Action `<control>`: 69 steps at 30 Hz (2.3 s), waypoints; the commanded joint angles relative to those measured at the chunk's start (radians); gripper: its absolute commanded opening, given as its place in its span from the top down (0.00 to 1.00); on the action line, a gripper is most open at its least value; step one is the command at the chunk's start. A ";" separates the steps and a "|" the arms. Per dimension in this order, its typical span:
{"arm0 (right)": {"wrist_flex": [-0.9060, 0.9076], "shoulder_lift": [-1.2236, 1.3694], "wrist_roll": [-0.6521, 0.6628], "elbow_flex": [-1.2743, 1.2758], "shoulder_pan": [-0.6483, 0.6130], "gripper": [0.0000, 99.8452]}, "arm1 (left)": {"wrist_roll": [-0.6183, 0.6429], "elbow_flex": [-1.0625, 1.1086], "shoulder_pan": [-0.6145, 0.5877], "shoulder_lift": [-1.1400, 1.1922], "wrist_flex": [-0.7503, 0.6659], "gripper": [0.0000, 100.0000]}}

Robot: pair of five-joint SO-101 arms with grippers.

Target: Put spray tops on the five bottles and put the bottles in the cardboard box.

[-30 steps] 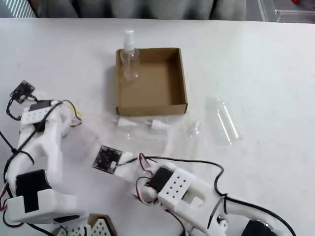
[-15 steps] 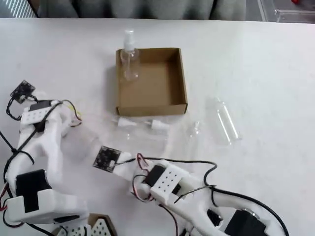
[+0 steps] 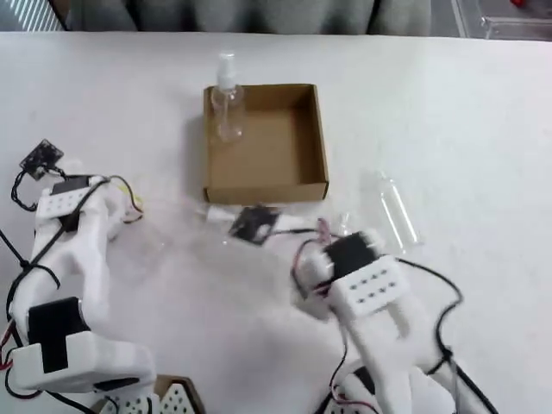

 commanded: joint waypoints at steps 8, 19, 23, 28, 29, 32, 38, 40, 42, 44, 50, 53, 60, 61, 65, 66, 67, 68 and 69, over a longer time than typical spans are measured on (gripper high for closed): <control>0.159 0.105 0.738 -0.259 0.974 0.98 | -0.014 -0.038 -0.007 -0.012 0.000 0.98; -0.113 0.584 1.125 -0.388 1.248 0.95 | -0.014 -0.035 -0.008 -0.012 0.005 0.98; -0.217 0.720 1.143 -0.437 1.268 0.79 | -0.014 -0.035 -0.007 -0.012 0.005 0.98; -0.252 0.783 1.060 -0.503 1.277 0.74 | -0.014 -0.035 -0.007 -0.012 0.003 0.98; -0.252 0.779 1.003 -0.517 1.280 0.74 | -0.014 -0.035 -0.007 -0.012 0.002 0.98; -0.251 0.743 0.787 -0.555 1.285 0.81 | -0.015 -0.035 -0.007 -0.012 0.000 0.98; -0.243 0.687 0.466 -0.552 1.348 0.96 | -0.023 -0.035 -0.005 -0.012 0.000 0.98; -0.242 0.677 0.425 -0.528 1.376 0.98 | -0.040 -0.037 -0.005 -0.012 0.000 0.98; -0.236 0.677 0.414 -0.485 1.395 0.98 | -0.041 -0.037 -0.005 -0.012 0.000 0.98; -0.242 0.677 0.416 -0.430 1.406 0.98 | -0.041 -0.037 -0.005 -0.012 0.000 0.98; -0.288 0.680 0.410 -0.304 1.399 0.99 | -0.043 -0.037 0.010 -0.012 -0.002 0.98; -0.406 0.688 0.388 -0.255 1.362 0.99 | -0.043 -0.037 0.016 -0.012 0.000 0.98; -0.521 0.684 0.235 -0.244 1.302 0.99 | -0.043 -0.035 0.016 -0.012 0.000 0.98; -0.530 0.687 0.226 -0.244 1.283 0.99 | -0.043 -0.035 0.016 -0.012 0.000 0.98; -0.587 0.677 0.120 -0.244 1.222 0.99 | -0.043 -0.035 0.016 -0.010 0.000 0.98; -0.604 0.676 0.095 -0.249 1.211 0.99 | -0.043 -0.035 0.016 -0.010 0.000 0.98; -0.607 0.682 0.075 -0.267 1.202 0.99 | -0.043 -0.035 0.016 -0.010 0.000 0.98; -0.605 0.687 0.057 -0.285 1.193 0.99 | -0.043 -0.035 0.016 -0.010 0.000 0.98; -0.610 0.691 0.041 -0.299 1.187 0.99 | -0.044 -0.035 0.016 -0.010 0.000 0.98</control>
